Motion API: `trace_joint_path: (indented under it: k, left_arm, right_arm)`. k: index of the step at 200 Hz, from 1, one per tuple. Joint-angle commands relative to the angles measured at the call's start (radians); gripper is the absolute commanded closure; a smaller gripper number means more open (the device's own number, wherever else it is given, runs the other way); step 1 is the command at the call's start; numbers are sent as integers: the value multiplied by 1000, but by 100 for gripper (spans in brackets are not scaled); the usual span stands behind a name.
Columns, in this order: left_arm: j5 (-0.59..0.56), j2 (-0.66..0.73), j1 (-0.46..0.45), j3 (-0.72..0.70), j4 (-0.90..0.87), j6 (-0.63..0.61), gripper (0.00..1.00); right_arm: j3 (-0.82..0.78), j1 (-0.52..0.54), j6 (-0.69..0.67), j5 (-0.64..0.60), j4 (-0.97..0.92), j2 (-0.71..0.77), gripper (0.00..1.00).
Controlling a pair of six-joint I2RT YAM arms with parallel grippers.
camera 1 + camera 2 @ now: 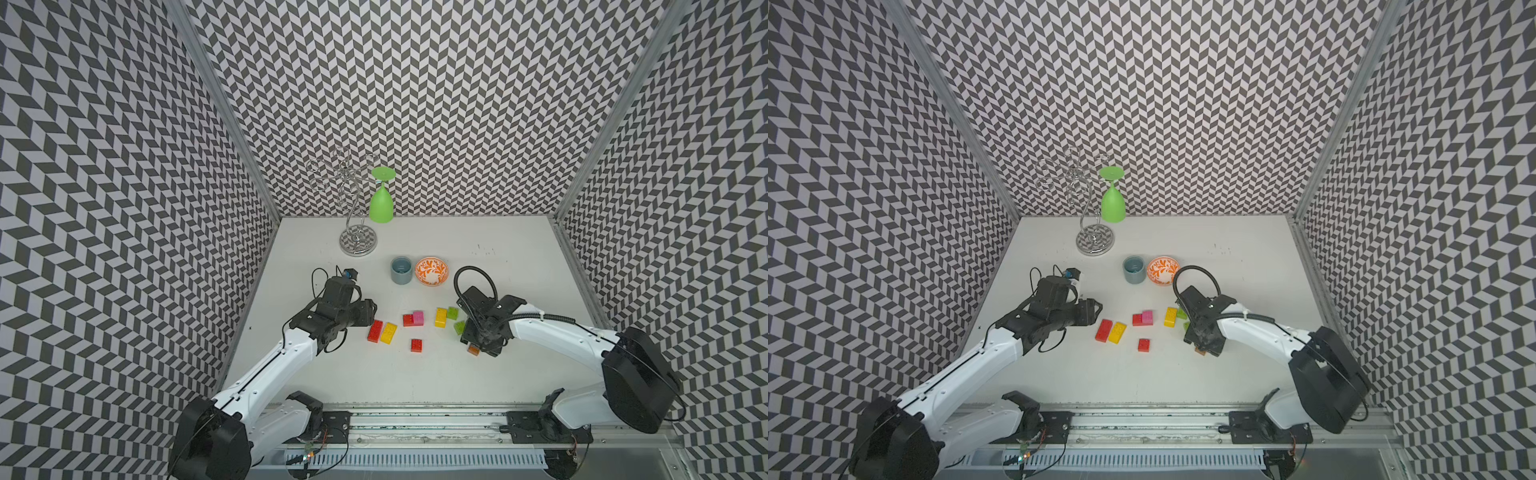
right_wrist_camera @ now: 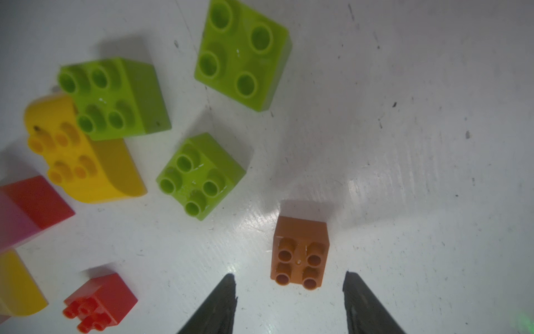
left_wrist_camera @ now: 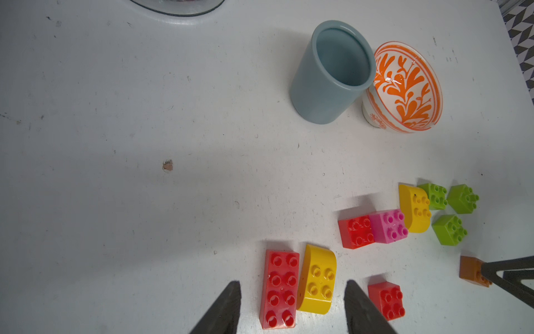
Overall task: Assemble the letter s with lego
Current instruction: Place the lego brick at the center of the board, then pick up the lego brick from the center of the board.
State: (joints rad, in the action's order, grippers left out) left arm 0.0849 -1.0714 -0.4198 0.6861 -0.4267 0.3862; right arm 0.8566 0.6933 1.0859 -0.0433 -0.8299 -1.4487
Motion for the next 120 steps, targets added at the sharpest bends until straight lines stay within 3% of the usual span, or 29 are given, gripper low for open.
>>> trace_joint_path:
  k: [1, 120]
  left_arm:
    - [10, 11, 5, -10, 20, -8, 41]
    - [10, 17, 5, -13, 25, -9, 44]
  right_arm:
    - [-12, -9, 12, 5, 40, -17, 40]
    - [-51, -14, 0, -7, 74, -38, 53]
